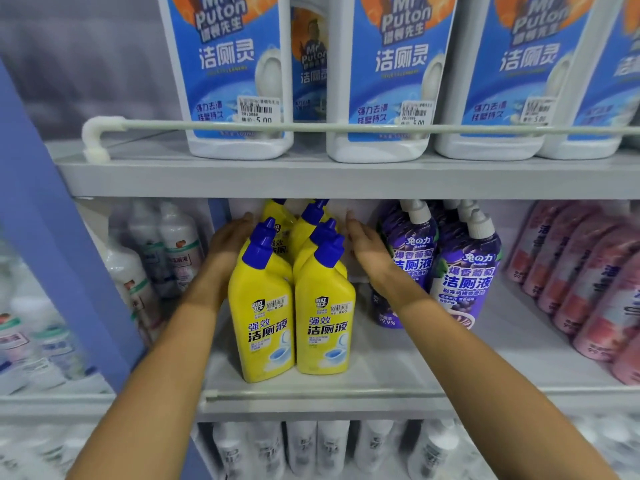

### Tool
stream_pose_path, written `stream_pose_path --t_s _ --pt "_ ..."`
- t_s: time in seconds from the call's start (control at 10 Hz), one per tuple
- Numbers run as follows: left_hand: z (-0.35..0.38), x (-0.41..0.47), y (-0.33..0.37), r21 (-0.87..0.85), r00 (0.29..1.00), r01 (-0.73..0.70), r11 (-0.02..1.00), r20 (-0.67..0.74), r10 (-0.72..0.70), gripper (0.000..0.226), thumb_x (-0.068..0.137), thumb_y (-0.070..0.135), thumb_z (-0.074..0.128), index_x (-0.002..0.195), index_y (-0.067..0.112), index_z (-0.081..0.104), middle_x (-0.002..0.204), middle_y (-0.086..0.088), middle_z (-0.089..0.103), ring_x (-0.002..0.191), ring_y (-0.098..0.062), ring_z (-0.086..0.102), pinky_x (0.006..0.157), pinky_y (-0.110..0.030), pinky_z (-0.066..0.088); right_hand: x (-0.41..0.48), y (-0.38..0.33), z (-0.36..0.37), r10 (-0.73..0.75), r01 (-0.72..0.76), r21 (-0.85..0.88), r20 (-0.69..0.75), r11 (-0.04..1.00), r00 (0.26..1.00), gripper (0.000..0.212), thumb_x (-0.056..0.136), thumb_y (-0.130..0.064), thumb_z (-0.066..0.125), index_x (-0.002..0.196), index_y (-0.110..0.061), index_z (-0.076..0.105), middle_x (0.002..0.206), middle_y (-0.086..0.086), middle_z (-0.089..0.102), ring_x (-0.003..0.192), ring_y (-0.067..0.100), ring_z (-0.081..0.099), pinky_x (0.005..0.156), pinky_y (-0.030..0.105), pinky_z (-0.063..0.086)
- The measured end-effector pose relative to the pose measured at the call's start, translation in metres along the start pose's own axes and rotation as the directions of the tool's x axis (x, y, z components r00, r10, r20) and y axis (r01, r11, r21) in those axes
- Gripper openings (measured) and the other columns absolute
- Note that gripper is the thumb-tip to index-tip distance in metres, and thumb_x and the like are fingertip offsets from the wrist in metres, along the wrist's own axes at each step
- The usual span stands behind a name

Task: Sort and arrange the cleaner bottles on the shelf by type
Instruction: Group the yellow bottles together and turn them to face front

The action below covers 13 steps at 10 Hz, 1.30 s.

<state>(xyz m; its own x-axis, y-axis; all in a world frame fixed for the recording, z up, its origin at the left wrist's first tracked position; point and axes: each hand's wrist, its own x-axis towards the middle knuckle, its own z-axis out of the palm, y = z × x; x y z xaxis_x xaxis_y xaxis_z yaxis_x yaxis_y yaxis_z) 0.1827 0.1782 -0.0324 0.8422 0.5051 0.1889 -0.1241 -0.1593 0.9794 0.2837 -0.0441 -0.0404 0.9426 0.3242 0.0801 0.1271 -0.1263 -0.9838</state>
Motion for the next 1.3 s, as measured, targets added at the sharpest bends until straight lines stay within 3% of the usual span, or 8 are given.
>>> stream_pose_path --t_s 0.1,0.3,0.4,0.5,0.7,0.8,1.0,1.3 --pt "-0.002 -0.028 0.0 -0.135 0.998 0.034 0.99 -0.042 -0.04 0.02 0.105 0.035 0.053 0.11 0.022 0.067 0.105 0.001 0.069 0.091 -0.011 0.064 0.084 -0.029 0.052 -0.016 0.007 -0.007 0.01 -0.012 0.109 0.016 0.994 1.0 0.064 0.104 -0.062 0.038 0.147 -0.018 0.052 0.139 0.0 0.059 0.128 0.02 0.056 0.118 0.042 0.039" --pt "-0.011 -0.053 -0.01 -0.278 0.999 0.005 0.961 -0.031 -0.014 0.013 0.101 0.019 0.059 0.103 0.018 0.072 0.101 -0.005 0.076 0.094 -0.02 0.07 0.085 -0.032 0.056 -0.032 0.022 -0.015 0.037 -0.064 0.199 0.139 0.978 0.99 0.038 0.108 -0.052 0.04 0.111 -0.023 0.065 0.092 -0.015 0.071 0.088 0.006 0.064 0.068 0.023 0.053" --pt "-0.009 -0.06 -0.007 -0.324 1.0 0.01 0.946 -0.024 -0.019 0.015 0.101 0.012 0.059 0.096 0.02 0.071 0.087 0.006 0.079 0.079 -0.008 0.073 0.07 -0.023 0.06 -0.036 0.012 -0.012 0.013 -0.038 0.155 0.161 0.987 0.987 0.051 0.105 -0.058 0.043 0.131 -0.02 0.065 0.116 -0.008 0.075 0.109 0.012 0.069 0.08 0.032 0.058" --pt "-0.01 -0.064 -0.005 -0.316 1.0 0.005 0.949 0.013 -0.001 0.016 0.101 0.011 0.059 0.098 0.02 0.072 0.086 0.007 0.08 0.076 -0.007 0.074 0.067 -0.023 0.061 -0.035 -0.003 -0.006 0.0 -0.018 0.088 0.193 0.996 0.981 0.039 0.106 -0.051 0.046 0.112 -0.021 0.069 0.078 -0.02 0.069 0.08 0.003 0.062 0.07 0.023 0.05" --pt "-0.011 -0.068 -0.002 -0.333 0.997 0.015 0.943 0.073 0.01 0.016 0.099 0.011 0.058 0.103 0.018 0.072 0.088 0.002 0.08 0.076 -0.009 0.075 0.066 -0.024 0.061 -0.019 -0.017 -0.001 -0.076 0.084 -0.036 0.172 0.996 0.982 0.015 0.106 -0.007 0.052 0.108 -0.01 0.067 0.098 0.007 0.069 0.091 0.018 0.06 0.08 0.027 0.048" --pt "-0.011 -0.066 -0.003 -0.329 0.996 -0.012 0.944 0.076 0.039 0.015 0.097 0.01 0.059 0.103 0.017 0.072 0.088 0.002 0.08 0.077 -0.009 0.074 0.068 -0.025 0.061 -0.011 -0.012 -0.003 -0.132 0.161 -0.133 0.2 0.978 0.971 0.021 0.103 0.002 0.054 0.12 0.001 0.067 0.101 0.005 0.068 0.072 -0.007 0.064 0.071 0.012 0.049" --pt "-0.013 -0.062 -0.004 -0.314 0.99 -0.092 0.945 0.073 0.121 0.063 0.044 0.065 0.094 0.093 0.027 0.081 0.094 -0.001 0.081 0.081 -0.011 0.076 0.068 -0.025 0.061 0.003 -0.008 0.006 -0.148 0.197 -0.192 0.242 0.961 0.959 0.022 0.101 0.013 0.048 0.105 -0.002 0.064 0.082 -0.004 0.056 0.071 0.002 0.047 0.062 0.009 0.042" --pt "-0.001 -0.038 -0.008 -0.235 0.988 -0.145 0.961 -0.081 0.129 0.014 0.097 0.014 0.063 0.108 0.018 0.071 0.089 0.007 0.08 0.077 -0.005 0.074 0.067 -0.021 0.059 0.016 0.021 0.007 -0.308 0.326 -0.071 0.194 0.943 0.932 0.032 0.089 0.011 0.071 0.117 -0.005 0.068 0.099 0.002 0.07 0.073 -0.012 0.063 0.073 0.014 0.05"
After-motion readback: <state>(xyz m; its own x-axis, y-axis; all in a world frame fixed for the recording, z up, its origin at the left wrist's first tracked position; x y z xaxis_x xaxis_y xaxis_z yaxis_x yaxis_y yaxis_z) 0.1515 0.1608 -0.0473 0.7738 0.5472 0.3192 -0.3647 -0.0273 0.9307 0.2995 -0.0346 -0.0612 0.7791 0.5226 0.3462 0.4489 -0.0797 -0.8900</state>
